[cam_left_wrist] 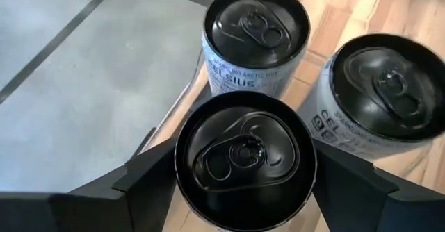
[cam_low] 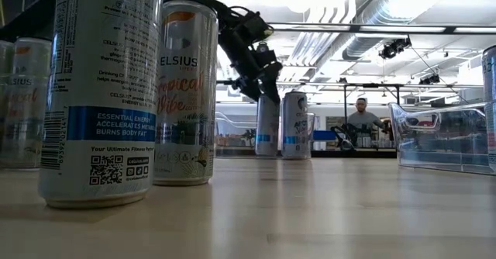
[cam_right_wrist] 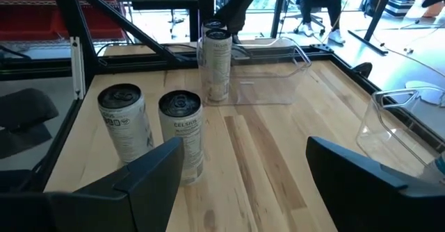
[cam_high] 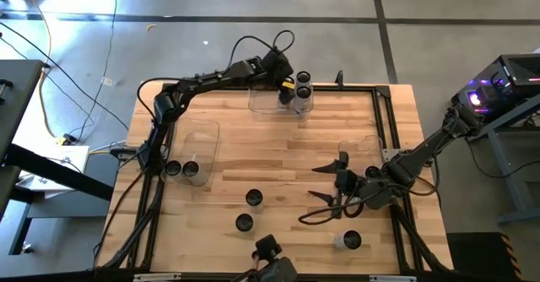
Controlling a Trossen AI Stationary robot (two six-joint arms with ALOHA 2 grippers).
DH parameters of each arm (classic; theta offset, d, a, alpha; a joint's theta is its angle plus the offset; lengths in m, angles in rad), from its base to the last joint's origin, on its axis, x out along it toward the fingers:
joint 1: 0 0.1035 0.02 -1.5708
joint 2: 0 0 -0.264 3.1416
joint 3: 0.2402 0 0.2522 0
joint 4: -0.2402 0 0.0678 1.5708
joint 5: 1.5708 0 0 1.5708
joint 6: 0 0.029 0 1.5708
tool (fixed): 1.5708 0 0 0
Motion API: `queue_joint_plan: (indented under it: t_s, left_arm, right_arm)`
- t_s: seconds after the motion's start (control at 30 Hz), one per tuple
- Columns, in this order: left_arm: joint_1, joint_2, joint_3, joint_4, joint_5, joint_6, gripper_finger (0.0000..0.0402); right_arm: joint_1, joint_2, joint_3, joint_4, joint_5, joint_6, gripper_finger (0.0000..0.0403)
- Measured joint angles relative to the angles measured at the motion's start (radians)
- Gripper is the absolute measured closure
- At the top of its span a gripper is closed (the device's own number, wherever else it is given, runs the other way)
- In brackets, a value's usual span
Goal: Sort soda cans
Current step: Put the white-blue soda can into the middle transparent bin
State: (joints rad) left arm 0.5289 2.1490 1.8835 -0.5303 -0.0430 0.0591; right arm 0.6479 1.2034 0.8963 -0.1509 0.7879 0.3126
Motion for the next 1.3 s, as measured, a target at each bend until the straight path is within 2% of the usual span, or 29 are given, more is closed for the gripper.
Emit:
queue_joint_plan:
  t_s: [0.4,0.53,1.3]
  left_arm:
    - [0.003,0.004,0.000,0.005,0.023,-0.002,0.0105]
    - [0.016,0.003,0.000,0.004,0.089,-0.004,0.0089]
    - [0.030,-0.041,0.000,0.013,0.076,0.014,0.0082]
  right_arm:
    - [0.000,0.000,0.000,-0.003,0.002,0.000,0.0104]
    - [0.000,0.000,0.000,-0.004,0.003,0.001,0.0104]
    - [0.000,0.000,0.000,-0.019,0.006,0.001,0.0104]
